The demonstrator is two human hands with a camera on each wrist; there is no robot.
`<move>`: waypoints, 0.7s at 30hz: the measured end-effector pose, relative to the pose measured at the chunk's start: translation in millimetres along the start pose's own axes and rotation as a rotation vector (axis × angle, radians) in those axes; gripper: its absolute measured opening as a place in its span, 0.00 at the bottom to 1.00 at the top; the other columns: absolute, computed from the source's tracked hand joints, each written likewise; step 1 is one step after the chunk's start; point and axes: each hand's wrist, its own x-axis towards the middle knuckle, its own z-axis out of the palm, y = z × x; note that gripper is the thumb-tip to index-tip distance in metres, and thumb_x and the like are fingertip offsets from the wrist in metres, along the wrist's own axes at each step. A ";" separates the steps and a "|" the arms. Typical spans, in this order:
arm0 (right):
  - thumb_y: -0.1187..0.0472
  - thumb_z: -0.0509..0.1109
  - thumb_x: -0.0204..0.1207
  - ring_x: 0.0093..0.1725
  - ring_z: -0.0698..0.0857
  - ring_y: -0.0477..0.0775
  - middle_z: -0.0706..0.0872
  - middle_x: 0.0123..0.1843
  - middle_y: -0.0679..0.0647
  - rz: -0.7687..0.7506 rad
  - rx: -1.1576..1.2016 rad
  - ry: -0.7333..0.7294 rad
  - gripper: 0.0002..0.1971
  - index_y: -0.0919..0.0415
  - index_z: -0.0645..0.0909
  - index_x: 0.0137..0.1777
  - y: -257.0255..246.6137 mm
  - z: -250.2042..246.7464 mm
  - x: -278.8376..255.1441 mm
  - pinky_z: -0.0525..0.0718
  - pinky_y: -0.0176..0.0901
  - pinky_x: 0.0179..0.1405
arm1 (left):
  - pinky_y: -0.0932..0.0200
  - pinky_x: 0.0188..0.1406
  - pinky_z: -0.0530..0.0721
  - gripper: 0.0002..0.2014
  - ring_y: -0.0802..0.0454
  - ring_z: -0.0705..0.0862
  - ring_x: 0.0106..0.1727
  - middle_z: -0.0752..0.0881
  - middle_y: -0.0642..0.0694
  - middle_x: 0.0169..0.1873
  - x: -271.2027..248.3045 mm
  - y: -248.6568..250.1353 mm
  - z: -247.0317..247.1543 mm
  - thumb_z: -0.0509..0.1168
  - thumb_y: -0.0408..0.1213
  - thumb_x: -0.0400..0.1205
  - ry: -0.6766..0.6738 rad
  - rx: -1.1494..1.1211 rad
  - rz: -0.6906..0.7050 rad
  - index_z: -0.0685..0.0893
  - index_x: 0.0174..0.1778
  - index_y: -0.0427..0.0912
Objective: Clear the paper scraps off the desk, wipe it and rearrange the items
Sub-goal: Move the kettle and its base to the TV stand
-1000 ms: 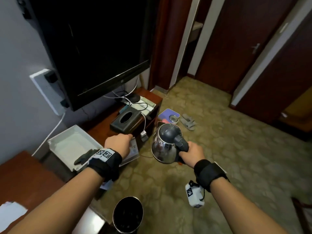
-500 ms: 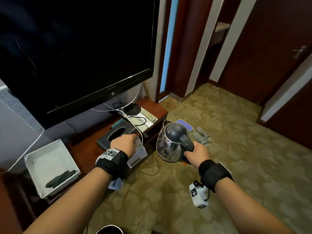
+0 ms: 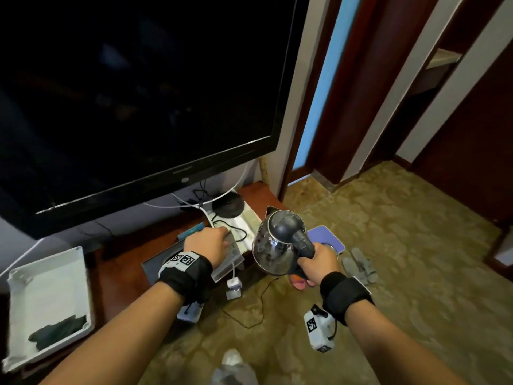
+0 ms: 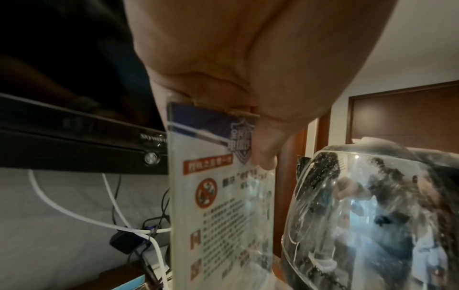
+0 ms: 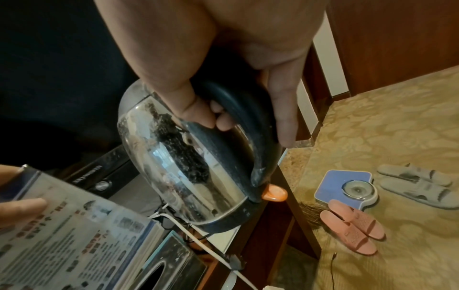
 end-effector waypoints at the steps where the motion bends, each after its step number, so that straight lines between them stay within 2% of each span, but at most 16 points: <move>1: 0.70 0.69 0.72 0.32 0.84 0.57 0.82 0.32 0.53 0.004 -0.005 0.000 0.08 0.56 0.77 0.39 -2.7 -2.4 19.1 0.77 0.36 0.23 | 0.49 0.56 0.83 0.15 0.42 0.84 0.63 0.85 0.46 0.63 18.5 2.4 0.8 0.58 0.48 0.87 -0.005 0.003 -0.007 0.78 0.69 0.56; 3: 0.69 0.69 0.73 0.35 0.82 0.55 0.82 0.34 0.51 0.023 -0.037 -0.023 0.07 0.56 0.78 0.43 -7.4 -7.9 53.8 0.74 0.34 0.22 | 0.50 0.55 0.81 0.15 0.41 0.84 0.63 0.85 0.45 0.63 51.4 8.3 0.9 0.58 0.48 0.87 -0.039 0.000 -0.014 0.78 0.68 0.55; 7: 0.67 0.70 0.72 0.41 0.82 0.57 0.83 0.36 0.50 0.038 -0.094 -0.051 0.07 0.56 0.79 0.46 -19.7 -16.9 125.2 0.76 0.40 0.37 | 0.51 0.57 0.81 0.15 0.42 0.84 0.64 0.85 0.46 0.63 111.9 16.7 -4.1 0.58 0.48 0.87 -0.060 -0.031 -0.038 0.77 0.69 0.56; 9: 0.66 0.70 0.71 0.38 0.81 0.57 0.82 0.34 0.50 0.038 -0.113 -0.044 0.06 0.55 0.79 0.45 -26.4 -19.6 155.1 0.74 0.39 0.32 | 0.52 0.55 0.81 0.14 0.42 0.84 0.63 0.86 0.45 0.62 134.1 19.2 -5.6 0.57 0.48 0.87 -0.067 -0.027 -0.059 0.77 0.67 0.55; 11: 0.65 0.71 0.72 0.32 0.79 0.49 0.81 0.33 0.49 0.047 -0.120 -0.053 0.07 0.53 0.78 0.43 -31.9 -19.2 183.0 0.69 0.34 0.23 | 0.52 0.53 0.81 0.12 0.42 0.85 0.61 0.86 0.46 0.60 154.5 19.9 -4.5 0.56 0.48 0.87 -0.075 -0.024 -0.087 0.78 0.64 0.54; 13: 0.67 0.71 0.72 0.32 0.79 0.49 0.83 0.34 0.51 0.067 -0.085 -0.080 0.08 0.53 0.79 0.44 -34.5 -14.4 215.5 0.70 0.31 0.21 | 0.52 0.53 0.82 0.12 0.42 0.85 0.60 0.87 0.46 0.59 175.3 18.5 -1.5 0.56 0.49 0.87 -0.084 -0.036 -0.121 0.78 0.63 0.54; 15: 0.68 0.71 0.71 0.38 0.82 0.57 0.85 0.39 0.55 0.073 -0.058 -0.116 0.09 0.56 0.80 0.48 -33.9 -4.5 251.0 0.76 0.39 0.31 | 0.52 0.54 0.82 0.13 0.43 0.85 0.61 0.86 0.46 0.60 195.2 17.4 3.3 0.56 0.49 0.87 -0.091 -0.052 -0.158 0.78 0.65 0.54; 17: 0.66 0.71 0.71 0.42 0.83 0.59 0.86 0.41 0.56 0.057 -0.093 -0.158 0.09 0.54 0.80 0.49 -31.8 6.6 284.5 0.78 0.42 0.39 | 0.51 0.56 0.83 0.14 0.43 0.85 0.61 0.86 0.46 0.60 212.5 17.7 6.7 0.56 0.49 0.87 -0.097 -0.065 -0.209 0.78 0.67 0.55; 21: 0.65 0.71 0.71 0.43 0.84 0.61 0.87 0.42 0.57 0.024 -0.106 -0.247 0.09 0.54 0.81 0.49 -30.6 25.6 339.2 0.79 0.44 0.42 | 0.49 0.58 0.84 0.15 0.42 0.85 0.62 0.85 0.45 0.62 240.6 24.2 12.0 0.57 0.49 0.87 -0.102 -0.071 -0.316 0.77 0.69 0.55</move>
